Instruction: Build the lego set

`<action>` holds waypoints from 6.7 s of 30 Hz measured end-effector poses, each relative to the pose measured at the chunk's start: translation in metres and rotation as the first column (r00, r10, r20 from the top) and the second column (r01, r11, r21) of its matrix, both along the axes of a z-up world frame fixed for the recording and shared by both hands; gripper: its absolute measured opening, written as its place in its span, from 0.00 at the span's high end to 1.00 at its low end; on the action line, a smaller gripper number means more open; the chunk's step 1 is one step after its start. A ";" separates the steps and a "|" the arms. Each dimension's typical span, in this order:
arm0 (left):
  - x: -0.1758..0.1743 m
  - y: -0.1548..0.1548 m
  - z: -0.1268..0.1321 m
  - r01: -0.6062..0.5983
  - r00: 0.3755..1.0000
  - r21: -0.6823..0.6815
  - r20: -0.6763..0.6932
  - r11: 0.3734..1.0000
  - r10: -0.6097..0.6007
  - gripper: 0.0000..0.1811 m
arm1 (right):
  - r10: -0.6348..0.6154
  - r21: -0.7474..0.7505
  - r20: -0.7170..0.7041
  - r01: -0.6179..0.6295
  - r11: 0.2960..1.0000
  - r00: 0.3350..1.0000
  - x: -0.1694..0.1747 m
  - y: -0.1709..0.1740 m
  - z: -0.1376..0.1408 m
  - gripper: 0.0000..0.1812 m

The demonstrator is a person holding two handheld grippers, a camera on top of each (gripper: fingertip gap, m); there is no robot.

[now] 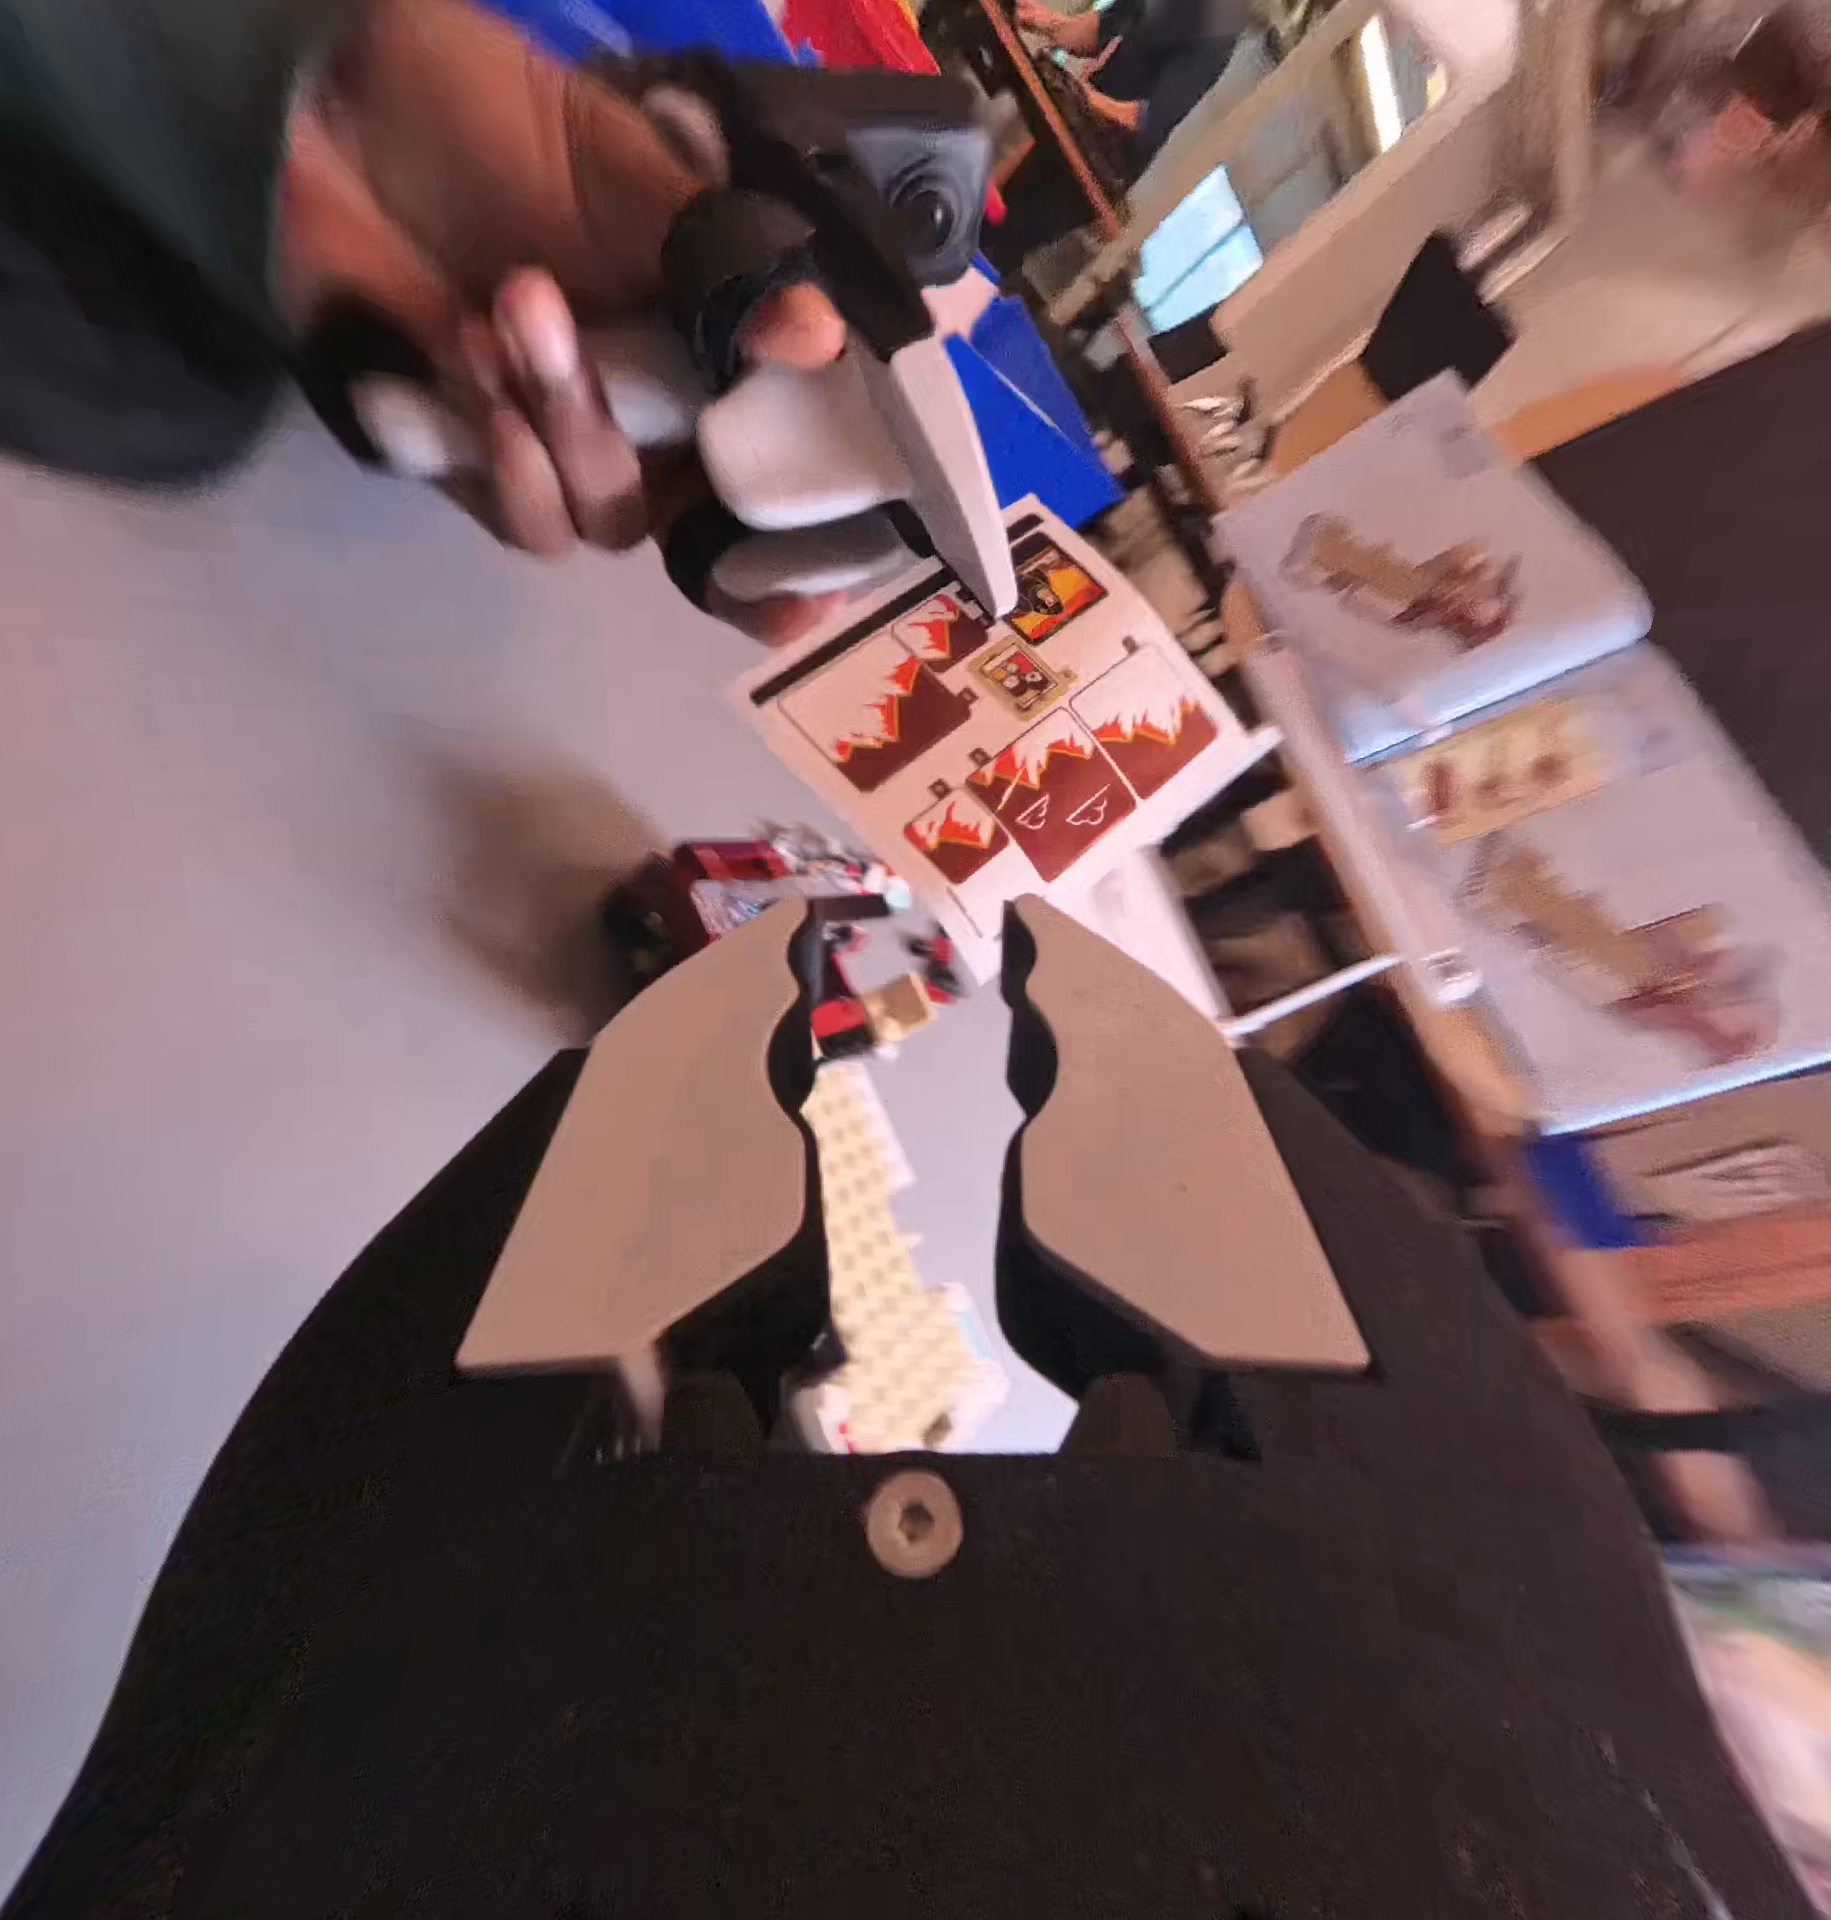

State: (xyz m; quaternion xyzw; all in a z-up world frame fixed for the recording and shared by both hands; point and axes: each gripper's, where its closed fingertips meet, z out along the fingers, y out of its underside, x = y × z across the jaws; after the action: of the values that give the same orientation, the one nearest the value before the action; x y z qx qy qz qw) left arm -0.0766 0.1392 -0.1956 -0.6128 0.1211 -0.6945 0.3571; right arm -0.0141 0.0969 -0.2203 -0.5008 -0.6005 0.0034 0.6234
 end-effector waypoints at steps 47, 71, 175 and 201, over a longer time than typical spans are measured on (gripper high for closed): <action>-0.016 -0.009 0.031 -0.039 0.999 0.234 0.019 0.971 0.035 1.00 | -0.384 -0.616 -0.772 -0.744 0.259 0.506 -0.020 0.039 0.062 1.00; -0.029 0.003 0.033 -0.076 0.991 0.135 0.119 0.988 0.060 1.00 | -0.347 -0.646 -0.757 -0.715 0.266 0.554 -0.027 0.037 0.049 0.93; 0.015 -0.029 0.001 0.115 0.986 0.279 -0.145 0.953 -0.077 0.92 | -0.153 -0.834 -0.551 -0.547 0.072 0.820 -0.017 0.028 0.036 1.00; -0.015 -0.011 0.038 -0.012 0.983 0.066 0.186 0.998 -0.001 1.00 | -0.198 -0.780 -0.625 -0.615 0.115 0.755 -0.010 0.013 0.034 0.92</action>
State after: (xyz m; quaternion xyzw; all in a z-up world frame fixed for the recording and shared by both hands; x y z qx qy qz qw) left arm -0.0911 0.1281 -0.1581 -0.5333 0.1086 -0.7432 0.3891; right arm -0.0245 0.1100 -0.1864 -0.6493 -0.2857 0.6442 0.2861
